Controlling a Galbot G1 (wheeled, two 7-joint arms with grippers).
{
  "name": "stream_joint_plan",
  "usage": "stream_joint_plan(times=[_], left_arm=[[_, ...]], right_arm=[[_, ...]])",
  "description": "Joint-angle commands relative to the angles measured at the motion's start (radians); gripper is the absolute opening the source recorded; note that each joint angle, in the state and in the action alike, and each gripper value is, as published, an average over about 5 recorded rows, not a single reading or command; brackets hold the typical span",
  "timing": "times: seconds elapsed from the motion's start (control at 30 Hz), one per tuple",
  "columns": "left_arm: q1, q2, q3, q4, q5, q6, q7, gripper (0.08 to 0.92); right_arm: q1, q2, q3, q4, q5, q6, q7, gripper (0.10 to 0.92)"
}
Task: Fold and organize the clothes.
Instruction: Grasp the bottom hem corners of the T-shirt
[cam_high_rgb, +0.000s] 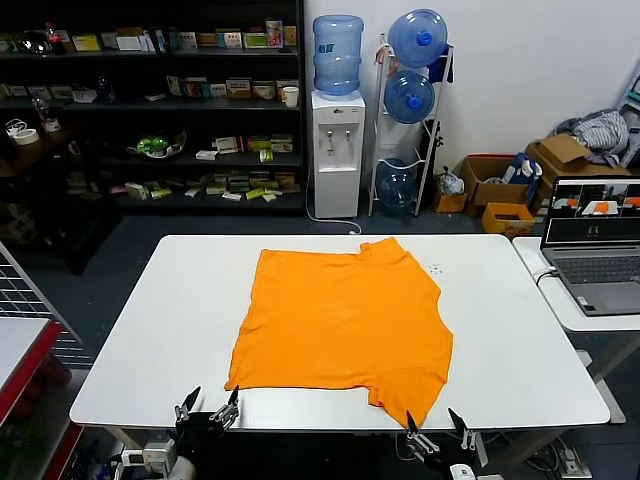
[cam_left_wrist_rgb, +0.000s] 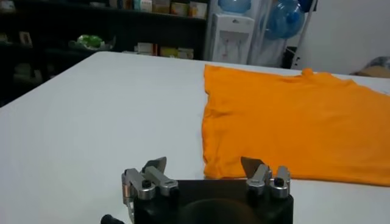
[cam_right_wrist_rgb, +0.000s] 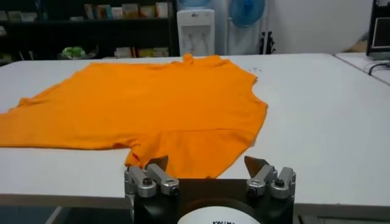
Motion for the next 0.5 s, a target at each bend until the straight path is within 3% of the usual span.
stream_joint_plan(times=[0.03,0.27,0.5], left_arm=[[-0.084,-0.004,0.016,0.07,-0.012,0.006,0.003,0.823],[-0.106,-0.015,0.035,0.091,-0.004,0.007,-0.006,0.823],[-0.094,-0.018,0.045,0.095,0.009,0.009,-0.013,0.742]], right_arm=[[0.045,0.003,-0.021,-0.037,0.007,-0.023,0.02,0.823],[0.069,0.007,-0.033,-0.061,0.015,-0.027,0.022,0.785],[0.08,0.008,-0.042,-0.076,0.014,-0.031,0.025,0.612]])
